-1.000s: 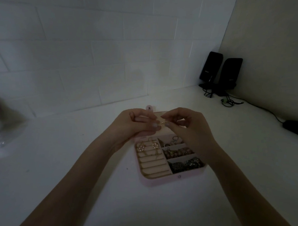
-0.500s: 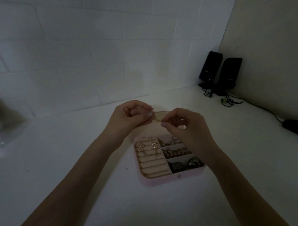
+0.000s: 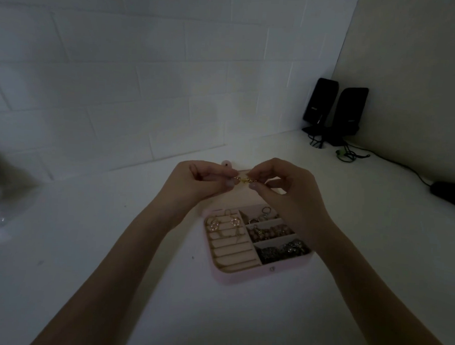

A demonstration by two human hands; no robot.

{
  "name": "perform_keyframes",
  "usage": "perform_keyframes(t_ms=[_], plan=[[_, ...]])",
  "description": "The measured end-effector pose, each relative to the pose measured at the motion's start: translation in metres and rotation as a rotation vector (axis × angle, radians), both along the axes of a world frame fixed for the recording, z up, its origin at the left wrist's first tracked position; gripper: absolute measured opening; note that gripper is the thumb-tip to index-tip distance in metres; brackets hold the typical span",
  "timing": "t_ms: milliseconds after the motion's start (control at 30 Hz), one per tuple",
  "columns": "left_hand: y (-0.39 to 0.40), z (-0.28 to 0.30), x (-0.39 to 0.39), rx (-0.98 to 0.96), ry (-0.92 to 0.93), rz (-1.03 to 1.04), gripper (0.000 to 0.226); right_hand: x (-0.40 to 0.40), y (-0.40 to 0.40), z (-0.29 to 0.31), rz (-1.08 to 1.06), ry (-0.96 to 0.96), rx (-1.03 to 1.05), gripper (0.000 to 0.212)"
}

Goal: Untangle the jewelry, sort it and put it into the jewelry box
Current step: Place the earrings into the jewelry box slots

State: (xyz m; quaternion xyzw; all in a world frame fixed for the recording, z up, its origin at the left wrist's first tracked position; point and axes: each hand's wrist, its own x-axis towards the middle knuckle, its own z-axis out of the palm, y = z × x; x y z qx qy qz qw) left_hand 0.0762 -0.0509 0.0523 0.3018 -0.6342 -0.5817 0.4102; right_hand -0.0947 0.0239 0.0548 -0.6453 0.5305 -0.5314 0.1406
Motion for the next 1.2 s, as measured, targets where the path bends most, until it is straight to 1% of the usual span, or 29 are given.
perform_keyframes(t_ms=[100,233,400,500,600,733,833,967,1067,1133,1200], plan=[[0.0,0.0,0.0,-0.014,0.005,0.019,0.022,0.0,0.0,0.0,-0.004,0.006,0.008,0.02],[0.002,0.0,-0.001,-0.053,-0.008,0.035,0.017,0.0,0.0,-0.001,-0.022,0.036,0.005,0.021],[0.001,0.0,-0.002,-0.109,-0.007,0.04,0.012,0.002,0.0,-0.002,-0.072,0.039,0.0,0.018],[0.001,-0.001,-0.002,-0.13,0.001,0.046,0.011,0.002,0.0,-0.002,-0.081,0.016,0.069,0.013],[0.0,-0.001,-0.002,-0.165,-0.015,0.072,0.012,0.001,0.0,-0.002,-0.045,-0.019,0.14,0.013],[0.0,-0.001,-0.001,-0.227,-0.086,0.154,0.011,0.0,0.002,-0.002,-0.015,-0.03,0.151,0.013],[-0.003,-0.004,0.002,-0.367,-0.226,0.19,0.009,0.0,0.001,-0.004,-0.028,0.047,0.125,0.011],[-0.005,0.002,0.01,-0.409,-0.341,0.05,0.009,-0.003,0.0,-0.004,-0.027,0.152,0.149,0.011],[-0.005,0.01,0.02,-0.448,-0.455,-0.112,0.011,-0.004,0.004,0.001,0.09,0.267,0.263,0.011],[-0.005,0.011,0.024,-0.478,-0.517,-0.23,0.013,-0.002,0.007,0.003,0.171,0.31,0.33,0.011],[-0.006,0.009,0.025,-0.484,-0.576,-0.301,0.015,0.001,0.008,0.004,0.231,0.347,0.376,0.011]])
